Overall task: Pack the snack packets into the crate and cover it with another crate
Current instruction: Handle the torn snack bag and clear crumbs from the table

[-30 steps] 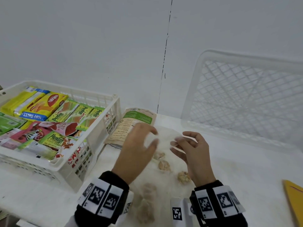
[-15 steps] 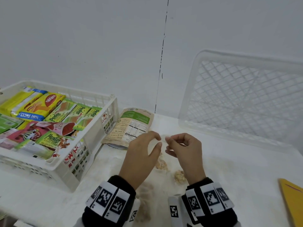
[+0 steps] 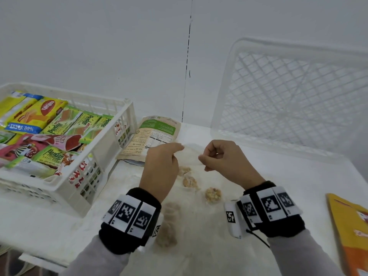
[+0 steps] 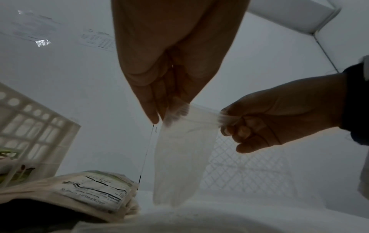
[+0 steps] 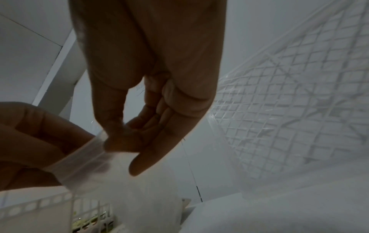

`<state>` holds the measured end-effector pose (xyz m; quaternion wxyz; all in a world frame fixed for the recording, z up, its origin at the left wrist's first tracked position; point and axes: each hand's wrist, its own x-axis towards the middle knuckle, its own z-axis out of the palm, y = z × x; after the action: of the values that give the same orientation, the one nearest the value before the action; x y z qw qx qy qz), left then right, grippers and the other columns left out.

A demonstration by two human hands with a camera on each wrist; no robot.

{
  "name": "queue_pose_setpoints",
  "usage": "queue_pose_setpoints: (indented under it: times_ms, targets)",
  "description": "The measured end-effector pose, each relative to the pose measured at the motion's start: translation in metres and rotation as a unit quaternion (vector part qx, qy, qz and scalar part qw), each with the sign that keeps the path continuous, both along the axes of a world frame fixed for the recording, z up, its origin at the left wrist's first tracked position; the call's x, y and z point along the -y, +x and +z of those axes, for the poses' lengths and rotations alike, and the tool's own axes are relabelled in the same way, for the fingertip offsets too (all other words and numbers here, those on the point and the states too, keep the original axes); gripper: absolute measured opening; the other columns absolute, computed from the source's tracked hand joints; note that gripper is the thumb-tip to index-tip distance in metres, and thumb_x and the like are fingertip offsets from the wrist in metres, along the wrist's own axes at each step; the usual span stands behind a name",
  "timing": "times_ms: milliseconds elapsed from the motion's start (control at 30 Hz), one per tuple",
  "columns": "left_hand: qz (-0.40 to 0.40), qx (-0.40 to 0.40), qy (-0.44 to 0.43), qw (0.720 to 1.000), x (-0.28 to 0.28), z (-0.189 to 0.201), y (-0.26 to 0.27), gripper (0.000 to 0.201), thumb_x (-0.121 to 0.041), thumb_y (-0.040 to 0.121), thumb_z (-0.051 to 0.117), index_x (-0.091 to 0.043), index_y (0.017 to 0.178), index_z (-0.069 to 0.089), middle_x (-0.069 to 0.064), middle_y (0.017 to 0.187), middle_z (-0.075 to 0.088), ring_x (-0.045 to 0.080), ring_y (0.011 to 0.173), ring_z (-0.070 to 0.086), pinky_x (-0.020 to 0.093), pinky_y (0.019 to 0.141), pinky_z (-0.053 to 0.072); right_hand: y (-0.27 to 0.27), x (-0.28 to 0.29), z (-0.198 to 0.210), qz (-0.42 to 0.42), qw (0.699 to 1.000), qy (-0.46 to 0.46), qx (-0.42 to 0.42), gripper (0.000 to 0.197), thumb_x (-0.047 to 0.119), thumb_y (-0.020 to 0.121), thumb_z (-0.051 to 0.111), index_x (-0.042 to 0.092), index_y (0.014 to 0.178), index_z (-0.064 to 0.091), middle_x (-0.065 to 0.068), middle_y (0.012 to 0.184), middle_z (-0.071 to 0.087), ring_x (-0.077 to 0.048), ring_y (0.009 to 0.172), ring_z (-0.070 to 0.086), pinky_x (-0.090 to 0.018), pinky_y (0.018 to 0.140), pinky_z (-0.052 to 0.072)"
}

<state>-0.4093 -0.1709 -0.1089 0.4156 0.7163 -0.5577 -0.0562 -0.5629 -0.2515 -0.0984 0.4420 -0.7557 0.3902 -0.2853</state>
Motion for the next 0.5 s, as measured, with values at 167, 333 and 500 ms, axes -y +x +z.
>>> queue_pose_setpoints:
  times_ms: [167, 333, 500]
  targets:
    - [0.01, -0.001, 0.003, 1.0, 0.001, -0.001, 0.003, 0.045, 0.009, 0.08, 0.052, -0.009, 0.12, 0.064, 0.006, 0.121, 0.065, 0.018, 0.113, 0.058, 0.0, 0.091, 0.022, -0.02, 0.014, -0.006, 0.082, 0.987, 0.062, -0.12, 0.068, 0.062, 0.064, 0.068, 0.032, 0.122, 0.048, 0.007, 0.1, 0.066, -0.008, 0.087, 0.067, -0.025, 0.079, 0.054]
    - [0.008, -0.008, 0.003, 1.0, 0.002, -0.002, 0.01, 0.05, 0.008, 0.077, 0.058, -0.008, 0.124, 0.06, 0.005, 0.126, 0.062, 0.018, 0.113, 0.058, 0.009, 0.093, 0.034, -0.026, 0.017, -0.035, 0.139, 0.902, -0.06, -0.404, 0.061, 0.036, 0.08, 0.071, 0.025, 0.134, 0.046, 0.0, 0.121, 0.052, -0.015, 0.105, 0.053, -0.025, 0.087, 0.044]
    - [0.012, -0.012, 0.006, 1.0, 0.003, -0.005, 0.011, 0.053, 0.005, 0.074, 0.063, -0.01, 0.124, 0.059, 0.003, 0.126, 0.061, 0.016, 0.111, 0.057, 0.014, 0.093, 0.037, -0.018, 0.014, -0.054, 0.164, 0.865, -0.085, -0.467, 0.042, 0.021, 0.081, 0.065, 0.02, 0.122, 0.052, -0.003, 0.112, 0.045, -0.022, 0.106, 0.049, -0.027, 0.085, 0.042]
